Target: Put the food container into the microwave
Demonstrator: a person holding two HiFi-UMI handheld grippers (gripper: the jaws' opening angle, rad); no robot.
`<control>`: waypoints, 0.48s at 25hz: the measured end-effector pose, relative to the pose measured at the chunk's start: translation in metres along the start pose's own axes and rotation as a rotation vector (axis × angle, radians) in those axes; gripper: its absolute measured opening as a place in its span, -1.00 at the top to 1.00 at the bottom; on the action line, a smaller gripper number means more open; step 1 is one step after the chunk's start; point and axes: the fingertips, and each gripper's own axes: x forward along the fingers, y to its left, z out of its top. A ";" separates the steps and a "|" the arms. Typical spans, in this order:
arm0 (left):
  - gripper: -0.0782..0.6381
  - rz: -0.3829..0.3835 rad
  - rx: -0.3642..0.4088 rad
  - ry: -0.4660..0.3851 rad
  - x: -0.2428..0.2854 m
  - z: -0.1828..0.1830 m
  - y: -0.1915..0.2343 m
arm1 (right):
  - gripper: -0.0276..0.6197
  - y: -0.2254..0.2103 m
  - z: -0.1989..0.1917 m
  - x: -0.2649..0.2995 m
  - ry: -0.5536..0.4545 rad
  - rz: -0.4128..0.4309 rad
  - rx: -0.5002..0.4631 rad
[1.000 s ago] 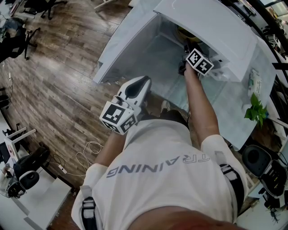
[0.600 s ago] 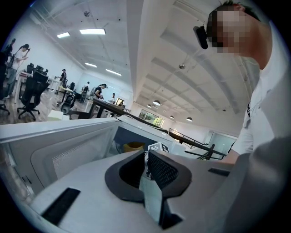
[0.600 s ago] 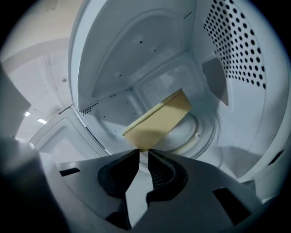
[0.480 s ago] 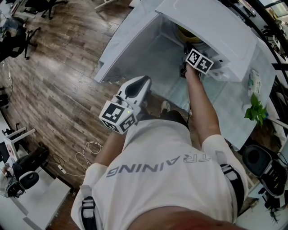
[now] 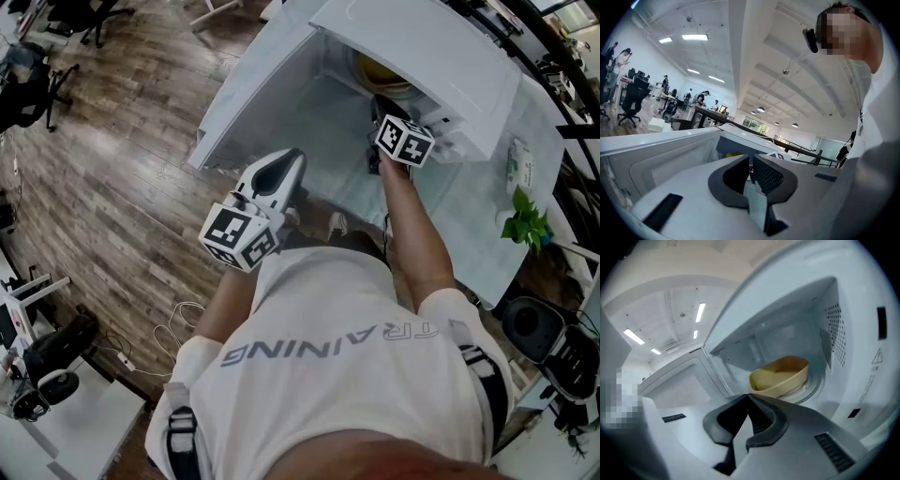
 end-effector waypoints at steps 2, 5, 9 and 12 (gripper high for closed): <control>0.63 0.000 0.011 -0.008 0.001 0.002 -0.005 | 0.84 0.011 0.004 -0.018 -0.016 0.028 -0.032; 0.63 -0.001 0.034 -0.023 0.003 0.006 -0.013 | 0.84 0.028 0.014 -0.048 -0.050 0.079 -0.082; 0.63 -0.006 0.053 -0.060 0.007 0.013 -0.031 | 0.84 0.043 0.019 -0.092 -0.080 0.142 -0.132; 0.63 -0.013 0.077 -0.086 0.011 0.018 -0.048 | 0.84 0.048 0.025 -0.127 -0.107 0.175 -0.159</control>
